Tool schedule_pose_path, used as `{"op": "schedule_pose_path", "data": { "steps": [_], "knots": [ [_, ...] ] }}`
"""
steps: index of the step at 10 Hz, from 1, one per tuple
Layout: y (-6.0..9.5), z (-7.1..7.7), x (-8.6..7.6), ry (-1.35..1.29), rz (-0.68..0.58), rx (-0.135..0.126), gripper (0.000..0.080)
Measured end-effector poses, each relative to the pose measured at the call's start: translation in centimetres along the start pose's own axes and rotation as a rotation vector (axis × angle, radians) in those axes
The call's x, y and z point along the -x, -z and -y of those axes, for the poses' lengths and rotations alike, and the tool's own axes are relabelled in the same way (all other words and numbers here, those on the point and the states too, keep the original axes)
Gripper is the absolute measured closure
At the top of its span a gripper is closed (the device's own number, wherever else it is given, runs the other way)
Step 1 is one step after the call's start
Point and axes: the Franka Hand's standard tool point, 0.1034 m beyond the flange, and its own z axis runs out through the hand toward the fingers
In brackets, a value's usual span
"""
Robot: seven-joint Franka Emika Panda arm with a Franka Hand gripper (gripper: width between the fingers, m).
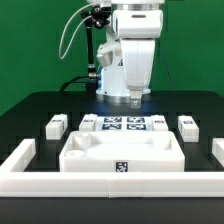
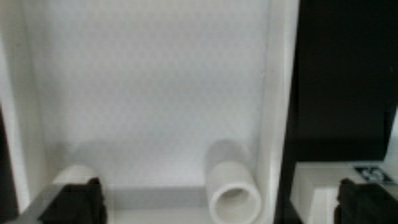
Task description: Assemble desk
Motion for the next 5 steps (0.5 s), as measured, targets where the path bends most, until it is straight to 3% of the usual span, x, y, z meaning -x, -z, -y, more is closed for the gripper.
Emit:
{"op": "schedule_pose_path", "data": {
  "steps": [1,2,4,5],
  "knots": [
    [-1.4,0.8,1.2,-0.024,-0.006,-0.019,0.015],
    [-2.7,1.0,1.7,-0.033,-0.012,-0.019,0.015],
    [-6.5,1.5,1.4,-0.064,-0.026,-0.028,0.015],
    [-7.5,1.5,0.8,-0.068,-0.032,-0.007,0.015]
  ]
}}
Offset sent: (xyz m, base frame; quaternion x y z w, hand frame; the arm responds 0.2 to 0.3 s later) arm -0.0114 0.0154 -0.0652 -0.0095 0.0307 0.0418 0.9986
